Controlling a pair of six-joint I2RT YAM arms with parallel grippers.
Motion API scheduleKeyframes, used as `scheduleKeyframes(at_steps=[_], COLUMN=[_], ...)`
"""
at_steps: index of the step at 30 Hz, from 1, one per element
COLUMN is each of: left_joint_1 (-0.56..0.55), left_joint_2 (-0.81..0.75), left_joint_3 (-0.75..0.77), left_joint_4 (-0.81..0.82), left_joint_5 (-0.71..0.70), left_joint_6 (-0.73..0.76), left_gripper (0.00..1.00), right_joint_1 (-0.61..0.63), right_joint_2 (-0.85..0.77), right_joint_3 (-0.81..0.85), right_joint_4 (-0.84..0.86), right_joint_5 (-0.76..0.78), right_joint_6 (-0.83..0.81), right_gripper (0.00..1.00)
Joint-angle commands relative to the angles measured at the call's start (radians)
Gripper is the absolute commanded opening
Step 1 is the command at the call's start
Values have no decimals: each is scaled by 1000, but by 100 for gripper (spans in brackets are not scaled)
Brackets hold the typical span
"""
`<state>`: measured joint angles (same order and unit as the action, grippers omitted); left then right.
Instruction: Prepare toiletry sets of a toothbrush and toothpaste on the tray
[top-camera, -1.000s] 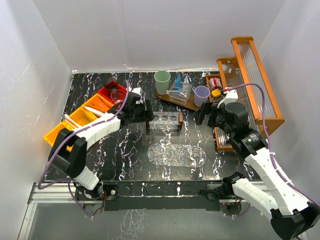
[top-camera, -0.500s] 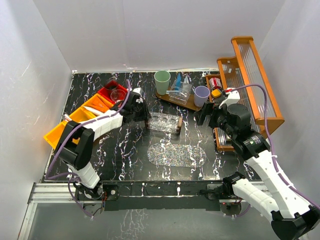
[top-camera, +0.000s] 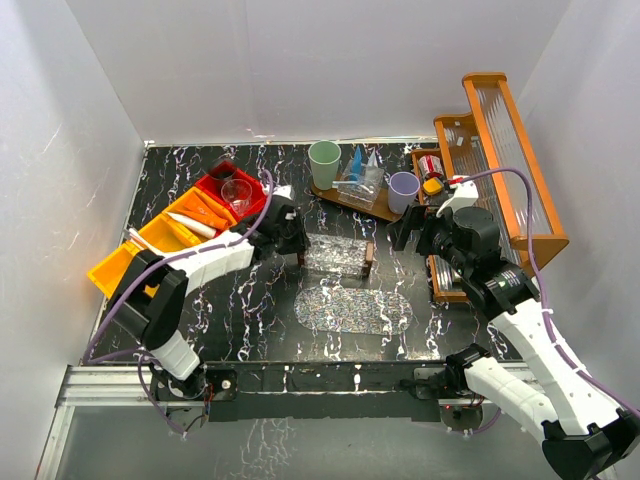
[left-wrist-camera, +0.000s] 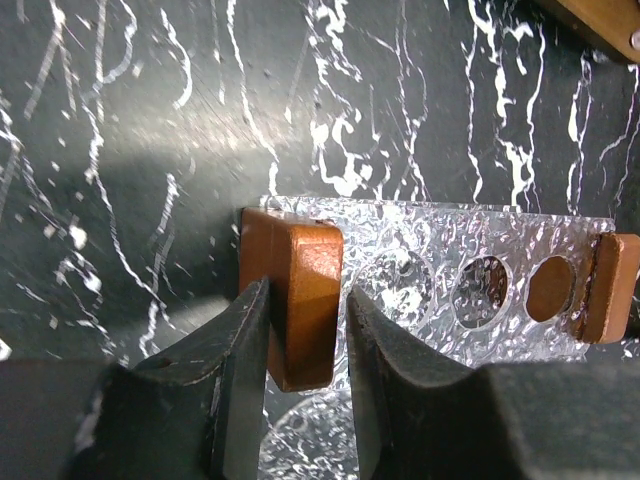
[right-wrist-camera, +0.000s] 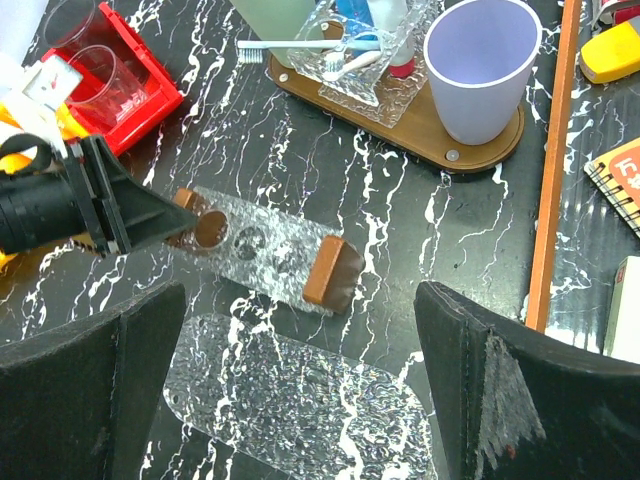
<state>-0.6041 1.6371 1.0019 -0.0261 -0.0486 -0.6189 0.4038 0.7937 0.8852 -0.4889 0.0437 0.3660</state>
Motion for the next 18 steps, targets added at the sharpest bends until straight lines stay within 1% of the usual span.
scheduleKeyframes(at_steps=[1, 6, 9, 14, 18], left_joint_1=[-77, -154, -177, -215, -240], left_joint_2=[-82, -80, -92, -70, -56], left_joint_3=[-32, -30, -45, -18, -13], left_joint_4=[-15, -28, -22, -50, -40], left_joint_5=[-137, -231, -275, -321, -330], left_joint_6=[-86, -135, -194, -213, -222], left_gripper=[14, 12, 13, 14, 13], right_joint_1=[-2, -2, -2, -3, -3], right_joint_2=[-10, -24, -32, -47, -54], right_joint_3=[-8, -17, -17, -19, -22], right_joint_4=[73, 69, 65, 57, 51], right_joint_5=[-12, -10, -11, -4, -3], right_joint_6=[7, 8, 10, 7, 6], right_gripper=[98, 98, 98, 98, 98])
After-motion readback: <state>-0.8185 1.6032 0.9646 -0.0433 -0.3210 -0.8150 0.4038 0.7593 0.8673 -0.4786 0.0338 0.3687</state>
